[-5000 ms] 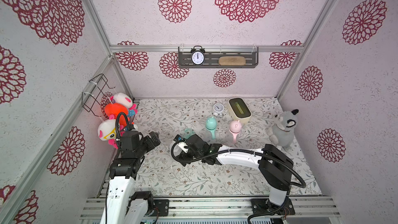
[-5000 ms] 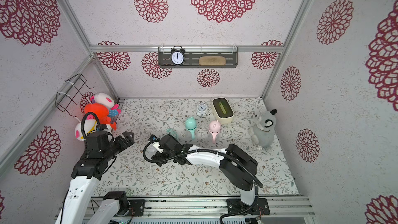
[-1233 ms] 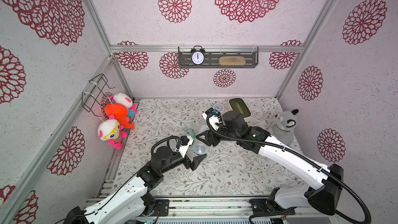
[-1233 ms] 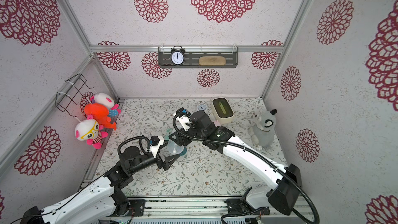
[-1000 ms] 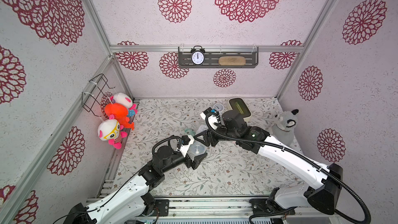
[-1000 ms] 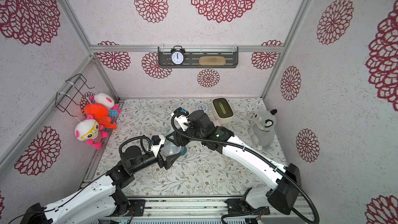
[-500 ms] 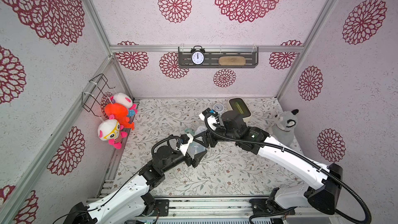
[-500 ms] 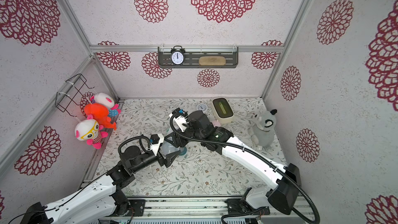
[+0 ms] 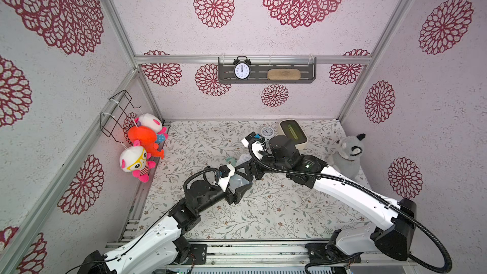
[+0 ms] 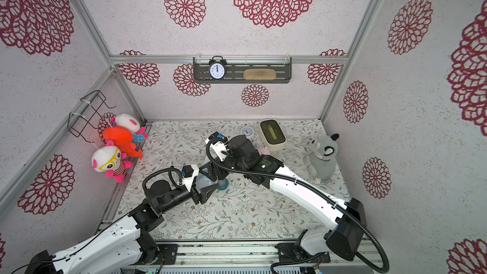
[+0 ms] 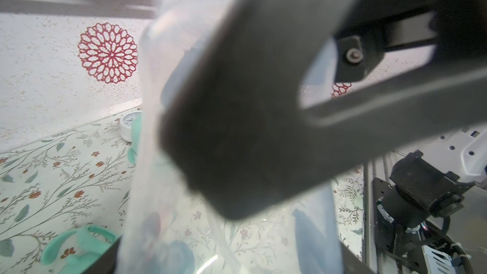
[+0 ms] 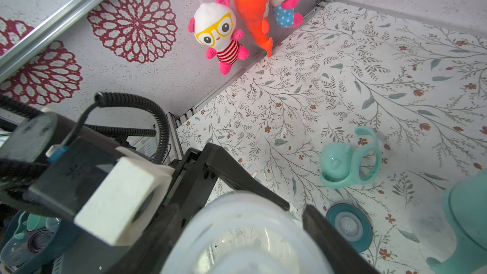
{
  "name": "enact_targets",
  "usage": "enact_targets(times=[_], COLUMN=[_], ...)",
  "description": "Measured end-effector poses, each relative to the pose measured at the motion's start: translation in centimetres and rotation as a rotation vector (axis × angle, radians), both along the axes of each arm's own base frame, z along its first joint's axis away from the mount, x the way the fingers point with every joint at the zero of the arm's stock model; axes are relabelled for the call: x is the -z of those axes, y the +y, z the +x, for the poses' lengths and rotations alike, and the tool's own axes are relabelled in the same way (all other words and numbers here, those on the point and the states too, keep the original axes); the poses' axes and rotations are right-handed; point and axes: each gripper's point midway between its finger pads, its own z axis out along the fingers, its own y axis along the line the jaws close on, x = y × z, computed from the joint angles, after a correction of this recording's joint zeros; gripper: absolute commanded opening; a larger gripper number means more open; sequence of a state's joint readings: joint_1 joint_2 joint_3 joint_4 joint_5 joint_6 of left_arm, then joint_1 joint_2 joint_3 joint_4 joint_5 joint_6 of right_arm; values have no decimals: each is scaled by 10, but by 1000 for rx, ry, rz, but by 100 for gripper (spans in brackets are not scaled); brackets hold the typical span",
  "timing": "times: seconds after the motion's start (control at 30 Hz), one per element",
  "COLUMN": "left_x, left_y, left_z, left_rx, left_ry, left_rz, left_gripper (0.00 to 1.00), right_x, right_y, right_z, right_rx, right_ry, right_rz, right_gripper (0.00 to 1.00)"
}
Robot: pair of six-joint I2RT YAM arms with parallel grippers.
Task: Assemble the baby bottles
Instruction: Pick up the baby bottle from the center of the board, then pick up the handle at the center of the board.
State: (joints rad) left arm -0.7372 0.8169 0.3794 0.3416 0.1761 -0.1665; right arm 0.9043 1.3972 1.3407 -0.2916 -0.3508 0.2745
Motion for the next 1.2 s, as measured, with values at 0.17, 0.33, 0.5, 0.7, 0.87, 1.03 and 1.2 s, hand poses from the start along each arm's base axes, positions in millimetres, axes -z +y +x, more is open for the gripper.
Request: enact_targets(times=[0.17, 0.33, 0.5, 0.7, 0.87, 1.03, 1.2], left_x=[-1, 1, 11, 11, 11, 1, -14], left_y=[13, 30, 47, 64, 82, 97, 107], left_z=[2, 4, 4, 6, 8, 11, 12], left_rx=[-64, -144, -211, -292, -381, -458, -506], left_ry=[1, 6, 18, 24, 36, 53, 64], left_rz=[10, 27, 46, 53, 53, 58, 47], left_gripper=[3, 0, 0, 0, 0, 0, 0], right_x=[-9, -11, -8, 6, 36, 90, 139], right_y=[-3, -10, -20, -26, -24, -13, 2], right_z=[7, 10, 20, 29, 40, 47, 56], right_rx=[38, 71, 136, 191, 225, 226, 232], right_ry=[-47, -83, -113, -119, -110, -81, -57], right_rz=[-8, -34, -66, -110, -181, -299, -386], right_gripper=[85, 85, 85, 83, 75, 67, 55])
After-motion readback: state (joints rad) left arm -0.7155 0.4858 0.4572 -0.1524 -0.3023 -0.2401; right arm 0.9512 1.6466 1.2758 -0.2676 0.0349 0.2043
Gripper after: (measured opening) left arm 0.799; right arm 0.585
